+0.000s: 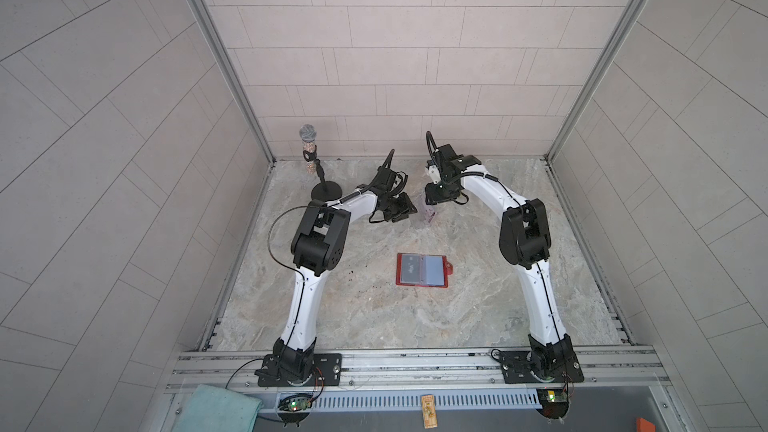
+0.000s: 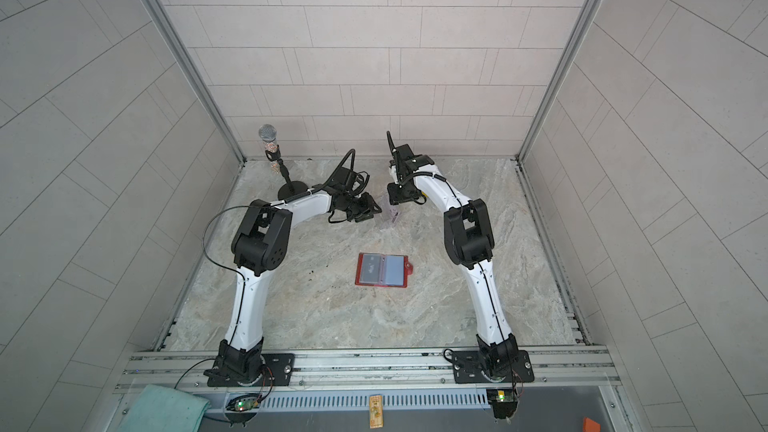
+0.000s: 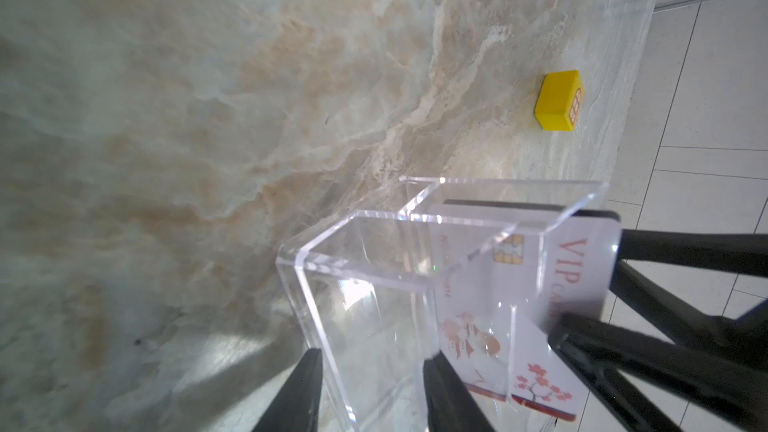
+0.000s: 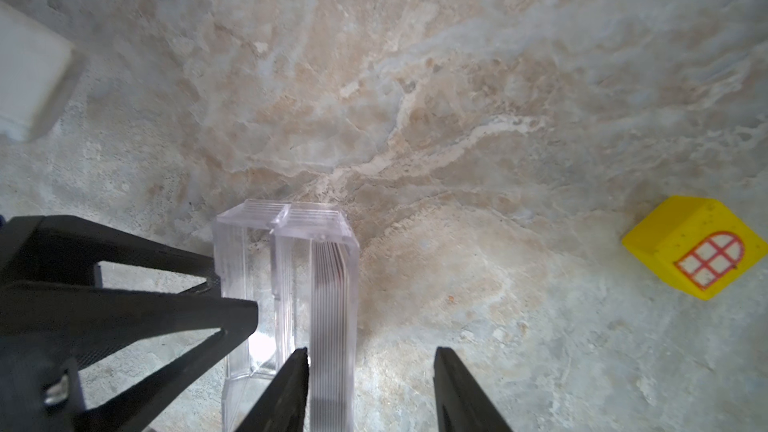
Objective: Put the credit cards into the card holder
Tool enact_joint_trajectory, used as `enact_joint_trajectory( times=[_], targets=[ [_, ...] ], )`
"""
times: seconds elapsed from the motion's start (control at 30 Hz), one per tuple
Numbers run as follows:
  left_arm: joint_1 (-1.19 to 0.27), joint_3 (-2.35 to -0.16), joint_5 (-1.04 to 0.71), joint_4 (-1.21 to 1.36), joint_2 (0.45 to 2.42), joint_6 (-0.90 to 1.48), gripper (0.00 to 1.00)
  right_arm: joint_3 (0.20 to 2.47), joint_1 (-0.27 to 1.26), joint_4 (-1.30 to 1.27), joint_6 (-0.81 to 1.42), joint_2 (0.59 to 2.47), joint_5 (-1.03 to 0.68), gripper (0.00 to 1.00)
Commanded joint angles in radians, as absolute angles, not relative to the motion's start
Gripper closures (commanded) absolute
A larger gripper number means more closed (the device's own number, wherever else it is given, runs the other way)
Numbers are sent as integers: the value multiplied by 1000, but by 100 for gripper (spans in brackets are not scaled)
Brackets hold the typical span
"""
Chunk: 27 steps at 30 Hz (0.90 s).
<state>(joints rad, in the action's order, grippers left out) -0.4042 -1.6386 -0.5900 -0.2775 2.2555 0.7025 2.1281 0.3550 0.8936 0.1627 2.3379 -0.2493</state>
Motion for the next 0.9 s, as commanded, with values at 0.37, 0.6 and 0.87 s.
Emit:
enact_joint_trajectory(
  times=[0.37, 0.6, 0.87],
  targets=[
    [-398, -1626, -543, -377, 2268, 662, 58, 2161, 373, 946, 132, 2385, -185, 49],
    [-398, -1620, -537, -378, 2264, 659, 58, 2166, 376, 962, 130, 2382, -128, 50],
    [-396, -1620, -534, -382, 2264, 655, 58, 2172, 376, 971, 127, 2347, -98, 51]
  ],
)
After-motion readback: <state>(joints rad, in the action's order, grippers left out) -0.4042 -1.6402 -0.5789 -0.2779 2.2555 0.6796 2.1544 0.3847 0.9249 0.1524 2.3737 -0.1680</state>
